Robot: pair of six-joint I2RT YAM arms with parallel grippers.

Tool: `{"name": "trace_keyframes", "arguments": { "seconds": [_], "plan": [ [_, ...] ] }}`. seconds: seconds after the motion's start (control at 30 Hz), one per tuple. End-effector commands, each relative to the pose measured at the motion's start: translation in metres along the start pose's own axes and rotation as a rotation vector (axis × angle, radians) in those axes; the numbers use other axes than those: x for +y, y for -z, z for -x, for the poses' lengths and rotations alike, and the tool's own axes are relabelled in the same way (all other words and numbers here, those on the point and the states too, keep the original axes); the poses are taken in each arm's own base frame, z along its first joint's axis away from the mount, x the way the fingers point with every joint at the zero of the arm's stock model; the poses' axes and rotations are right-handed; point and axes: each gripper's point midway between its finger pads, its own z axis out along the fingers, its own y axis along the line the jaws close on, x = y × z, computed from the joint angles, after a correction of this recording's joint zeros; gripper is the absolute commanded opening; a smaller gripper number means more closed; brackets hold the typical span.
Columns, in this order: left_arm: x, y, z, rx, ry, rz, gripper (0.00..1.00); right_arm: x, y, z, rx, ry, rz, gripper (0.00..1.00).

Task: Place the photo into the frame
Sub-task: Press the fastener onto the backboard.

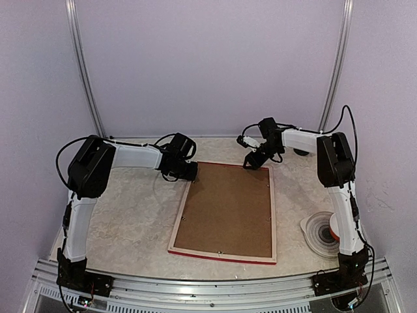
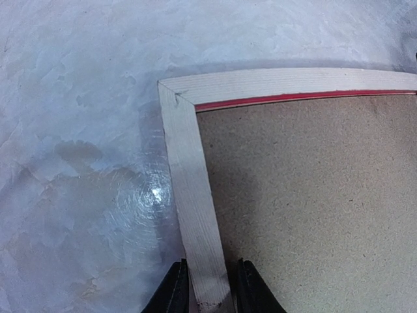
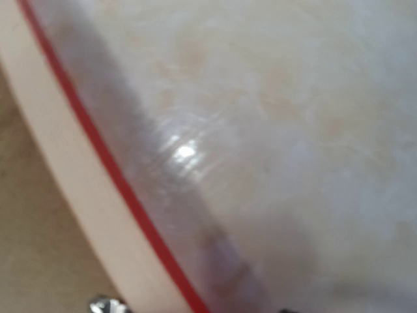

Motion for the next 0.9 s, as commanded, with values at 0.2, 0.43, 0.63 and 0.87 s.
{"name": "trace_keyframes", "arguments": {
  "seconds": [0.2, 0.43, 0.63, 0.87],
  "plan": [
    [-0.003, -0.001, -0.014, 0.048, 0.002, -0.004, 0.26, -0.002, -0.013, -0.016, 0.052, -0.028, 0.004, 0.42],
    [0.006, 0.017, 0.009, -0.021, 0.063, 0.002, 0.36, -0.002, 0.01, 0.008, 0.0, -0.063, 0.005, 0.68],
    [0.014, 0.063, 0.044, -0.118, 0.078, 0.047, 0.72, -0.018, 0.073, 0.047, -0.123, -0.214, -0.036, 0.82],
    [0.006, 0.123, -0.008, -0.087, 0.066, 0.067, 0.99, 0.013, 0.118, 0.009, -0.129, -0.479, -0.035, 0.82]
  ]
}}
